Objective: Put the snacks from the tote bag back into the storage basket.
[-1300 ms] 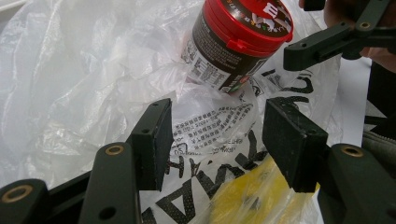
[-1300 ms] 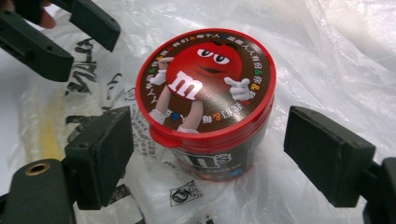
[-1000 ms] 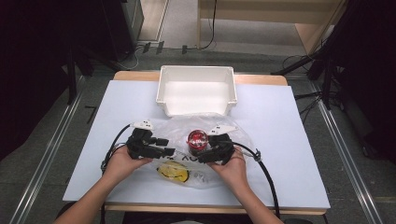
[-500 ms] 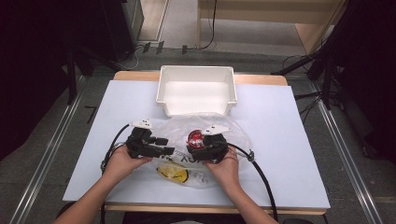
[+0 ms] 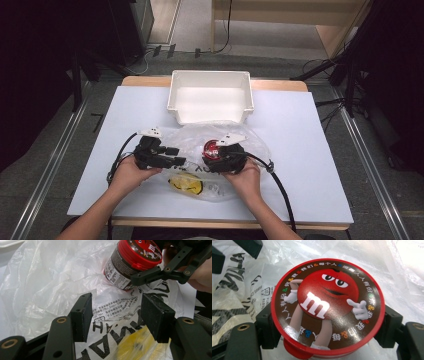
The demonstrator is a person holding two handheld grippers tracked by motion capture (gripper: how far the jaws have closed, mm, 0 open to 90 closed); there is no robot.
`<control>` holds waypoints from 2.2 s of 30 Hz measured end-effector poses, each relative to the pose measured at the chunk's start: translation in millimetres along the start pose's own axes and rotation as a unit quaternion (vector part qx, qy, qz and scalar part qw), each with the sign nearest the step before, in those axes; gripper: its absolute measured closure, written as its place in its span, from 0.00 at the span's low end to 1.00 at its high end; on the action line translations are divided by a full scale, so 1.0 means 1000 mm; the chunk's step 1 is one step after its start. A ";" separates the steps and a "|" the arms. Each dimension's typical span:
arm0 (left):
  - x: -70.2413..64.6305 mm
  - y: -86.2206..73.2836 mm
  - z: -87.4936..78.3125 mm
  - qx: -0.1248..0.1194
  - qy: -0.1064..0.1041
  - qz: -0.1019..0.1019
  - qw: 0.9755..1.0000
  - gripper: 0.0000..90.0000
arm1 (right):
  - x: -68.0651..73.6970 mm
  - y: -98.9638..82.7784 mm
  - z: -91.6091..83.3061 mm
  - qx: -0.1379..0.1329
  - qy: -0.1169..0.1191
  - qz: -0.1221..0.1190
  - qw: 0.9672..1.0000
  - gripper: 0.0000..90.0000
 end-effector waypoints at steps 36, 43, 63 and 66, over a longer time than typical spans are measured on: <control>0.001 0.000 -0.001 0.004 -0.007 -0.004 1.000 0.50 | -0.017 0.009 -0.026 0.019 0.062 0.000 0.998 0.29; 0.001 0.000 -0.001 0.007 -0.008 -0.005 1.000 0.50 | -0.019 0.013 -0.031 0.016 0.063 -0.001 0.998 0.29; 0.002 -0.002 -0.005 0.009 -0.007 -0.005 1.000 0.50 | -0.018 0.030 -0.041 0.017 0.082 -0.031 0.996 0.29; 0.002 -0.002 -0.005 0.007 -0.007 -0.007 1.000 0.50 | -0.018 0.033 -0.042 0.018 0.084 -0.035 0.996 0.29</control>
Point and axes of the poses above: each handheld gripper's, and its own axes: z roughly forward along the jaws, y roughly out of its top, x roughly to its left, the point moved 1 cm from there along z, roughly forward along the jaws, and after that the axes turned 4 degrees about y, right-handed, at the moved point
